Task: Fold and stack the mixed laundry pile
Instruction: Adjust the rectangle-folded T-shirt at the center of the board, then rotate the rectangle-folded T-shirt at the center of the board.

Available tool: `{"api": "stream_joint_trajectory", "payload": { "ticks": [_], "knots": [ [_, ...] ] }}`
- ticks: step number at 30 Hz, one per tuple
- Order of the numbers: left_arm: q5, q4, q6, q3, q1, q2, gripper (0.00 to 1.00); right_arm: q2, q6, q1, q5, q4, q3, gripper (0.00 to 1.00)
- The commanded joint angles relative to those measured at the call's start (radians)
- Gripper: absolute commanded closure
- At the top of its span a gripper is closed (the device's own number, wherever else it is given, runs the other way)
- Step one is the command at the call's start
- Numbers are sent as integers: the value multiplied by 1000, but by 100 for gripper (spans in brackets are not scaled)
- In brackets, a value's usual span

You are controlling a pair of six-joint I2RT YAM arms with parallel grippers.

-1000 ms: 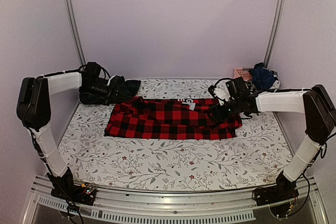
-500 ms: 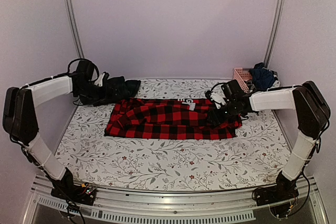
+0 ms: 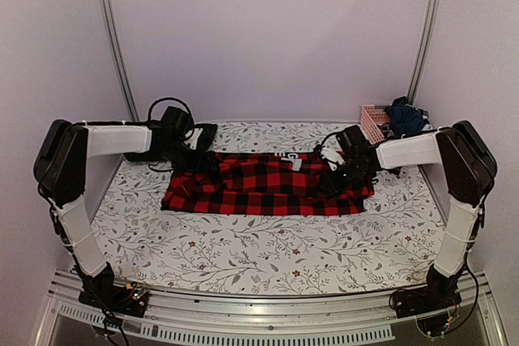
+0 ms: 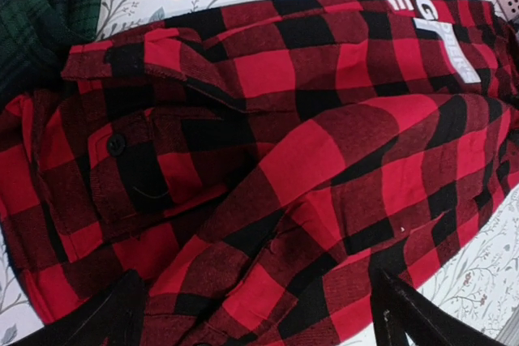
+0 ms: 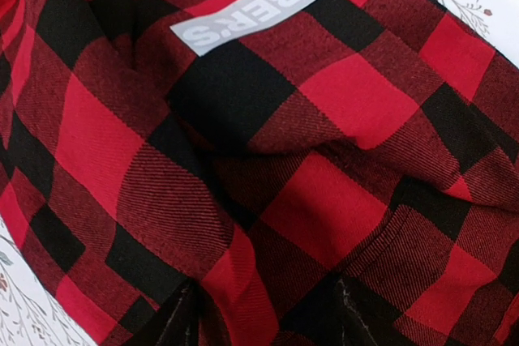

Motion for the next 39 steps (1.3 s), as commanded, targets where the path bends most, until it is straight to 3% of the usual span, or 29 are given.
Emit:
{"api": "stream_joint_trajectory", "payload": {
  "ticks": [1, 5, 9, 15, 17, 19, 21, 26, 29, 32, 39],
  "knots": [
    [-55, 47, 60, 51, -22, 53, 8, 46, 5, -27, 21, -31, 31, 52],
    [-36, 44, 87, 111, -31, 127, 28, 63, 12, -40, 20, -39, 43, 63],
    [22, 24, 107, 194, -31, 205, 65, 63, 15, -53, 24, -40, 45, 76],
    [68, -17, 119, 345, -30, 316, 82, 57, 25, -95, 38, -40, 45, 79],
    [60, -44, 117, 388, -28, 346, 83, 57, 25, -105, 45, -43, 46, 78],
    [25, -60, 108, 409, -26, 356, 70, 56, 28, -111, 51, -49, 48, 73],
    [-40, -52, 86, 396, -23, 325, 47, 50, 32, -111, 44, -61, 52, 67],
    [-101, 172, 39, 158, -16, 78, 1, -42, 78, -109, -20, -39, 22, 51],
    [-66, 250, 18, 25, -16, -38, 0, -133, 114, -98, -88, 6, -8, 49],
    [-73, 191, 0, -9, -11, -65, 0, -178, 135, -75, -133, 24, -12, 49],
    [-92, 123, -34, -56, 8, 4, 0, -83, 197, -18, -215, 50, 15, 50]
  ]
}}
